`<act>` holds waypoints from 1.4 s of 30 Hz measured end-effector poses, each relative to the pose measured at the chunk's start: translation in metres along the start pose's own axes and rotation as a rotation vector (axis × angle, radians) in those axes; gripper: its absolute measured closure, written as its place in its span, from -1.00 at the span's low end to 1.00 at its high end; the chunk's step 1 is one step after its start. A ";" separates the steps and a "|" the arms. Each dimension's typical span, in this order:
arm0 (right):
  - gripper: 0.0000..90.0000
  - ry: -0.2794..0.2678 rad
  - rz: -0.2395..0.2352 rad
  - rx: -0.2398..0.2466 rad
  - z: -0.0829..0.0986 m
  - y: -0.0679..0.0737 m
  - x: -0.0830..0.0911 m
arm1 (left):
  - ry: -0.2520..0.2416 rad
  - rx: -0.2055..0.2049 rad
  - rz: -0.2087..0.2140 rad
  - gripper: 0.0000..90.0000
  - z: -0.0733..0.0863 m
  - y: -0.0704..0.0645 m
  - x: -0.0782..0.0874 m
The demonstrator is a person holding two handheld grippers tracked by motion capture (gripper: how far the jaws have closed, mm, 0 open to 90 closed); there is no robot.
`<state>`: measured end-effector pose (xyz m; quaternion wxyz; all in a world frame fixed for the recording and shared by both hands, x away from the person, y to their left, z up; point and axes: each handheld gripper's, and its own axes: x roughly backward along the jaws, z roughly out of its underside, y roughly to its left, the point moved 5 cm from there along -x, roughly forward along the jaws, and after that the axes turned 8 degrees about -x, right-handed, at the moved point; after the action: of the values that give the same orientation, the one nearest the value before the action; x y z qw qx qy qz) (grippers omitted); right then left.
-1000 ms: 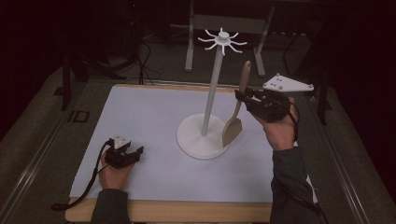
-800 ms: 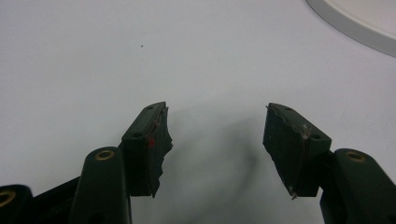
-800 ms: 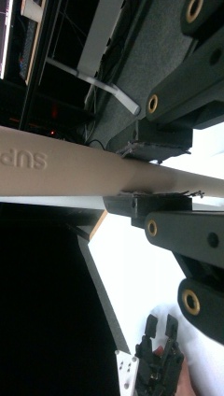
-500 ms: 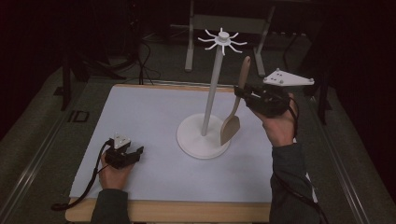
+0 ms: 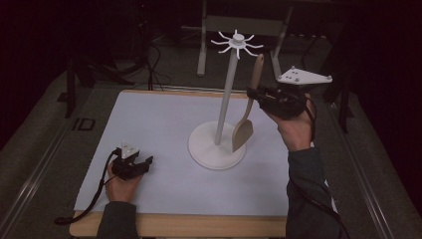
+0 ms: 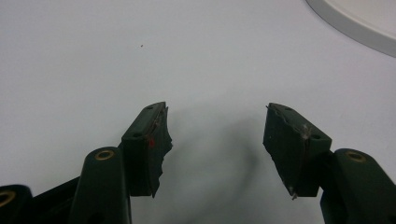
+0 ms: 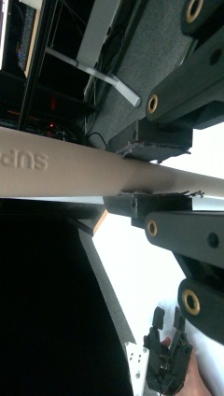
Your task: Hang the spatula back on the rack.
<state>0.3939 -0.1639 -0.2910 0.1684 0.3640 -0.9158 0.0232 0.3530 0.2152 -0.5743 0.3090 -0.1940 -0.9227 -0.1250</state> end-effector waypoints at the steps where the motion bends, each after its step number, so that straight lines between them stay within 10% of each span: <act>1: 0.64 0.000 0.000 0.000 0.000 0.000 0.000 | 0.000 0.000 0.000 -0.10 0.000 0.000 0.000; 42: 0.63 0.031 -0.005 -0.040 -0.004 0.000 -0.026 | -0.001 0.002 -0.001 -0.10 0.000 0.000 0.000</act>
<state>0.4128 -0.1459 -0.2955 0.1896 0.3626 -0.9124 0.0102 0.3531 0.2155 -0.5742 0.3088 -0.1931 -0.9230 -0.1242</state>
